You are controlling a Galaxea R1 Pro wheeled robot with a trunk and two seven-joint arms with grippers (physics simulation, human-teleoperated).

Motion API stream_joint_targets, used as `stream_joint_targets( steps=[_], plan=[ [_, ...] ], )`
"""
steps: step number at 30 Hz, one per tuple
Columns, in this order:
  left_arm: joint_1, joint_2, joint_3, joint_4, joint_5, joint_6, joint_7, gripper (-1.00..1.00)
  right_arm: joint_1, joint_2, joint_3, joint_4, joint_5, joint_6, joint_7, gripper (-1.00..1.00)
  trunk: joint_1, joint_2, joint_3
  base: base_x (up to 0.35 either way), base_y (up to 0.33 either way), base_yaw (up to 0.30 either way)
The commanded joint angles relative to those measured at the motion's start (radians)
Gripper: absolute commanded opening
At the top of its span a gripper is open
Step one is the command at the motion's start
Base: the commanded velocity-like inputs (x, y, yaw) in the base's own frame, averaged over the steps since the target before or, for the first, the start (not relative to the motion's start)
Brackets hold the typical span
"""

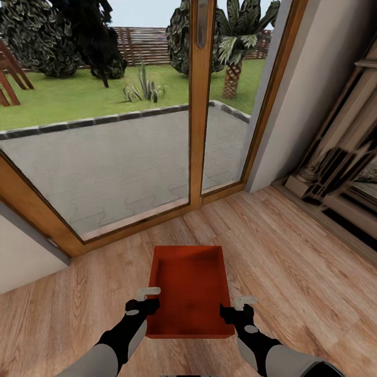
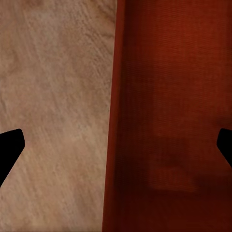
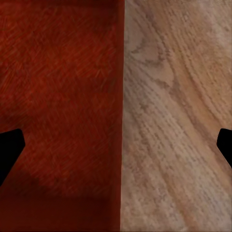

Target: Move the two storage containers from the living room to the garage. In the garage, place one container on the floor and stack the other container on top of it (either order is fine).

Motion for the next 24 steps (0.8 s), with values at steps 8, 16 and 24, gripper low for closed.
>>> stream_joint_targets(
  steps=[8, 16, 24],
  plan=[
    [0.000, 0.000, 0.001, -0.003, -0.003, 0.004, 0.003, 1.00, -0.001, 0.005, 0.007, 0.001, -0.016, -0.002, 0.013, 1.00, 0.000, 0.000, -0.001, 0.000, 0.000, 0.000],
    [0.000, 0.001, -0.001, 0.001, -0.008, 0.006, 0.003, 1.00, -0.001, 0.005, 0.006, 0.002, -0.018, -0.002, 0.015, 1.00, 0.004, -0.007, -0.004, 0.000, 0.000, 0.000],
    [0.000, 0.002, 0.000, 0.012, -0.008, 0.018, 0.003, 1.00, -0.001, 0.003, 0.004, 0.001, -0.018, -0.004, 0.015, 1.00, 0.034, -0.063, -0.029, 0.000, 0.000, 0.000]
  ],
)
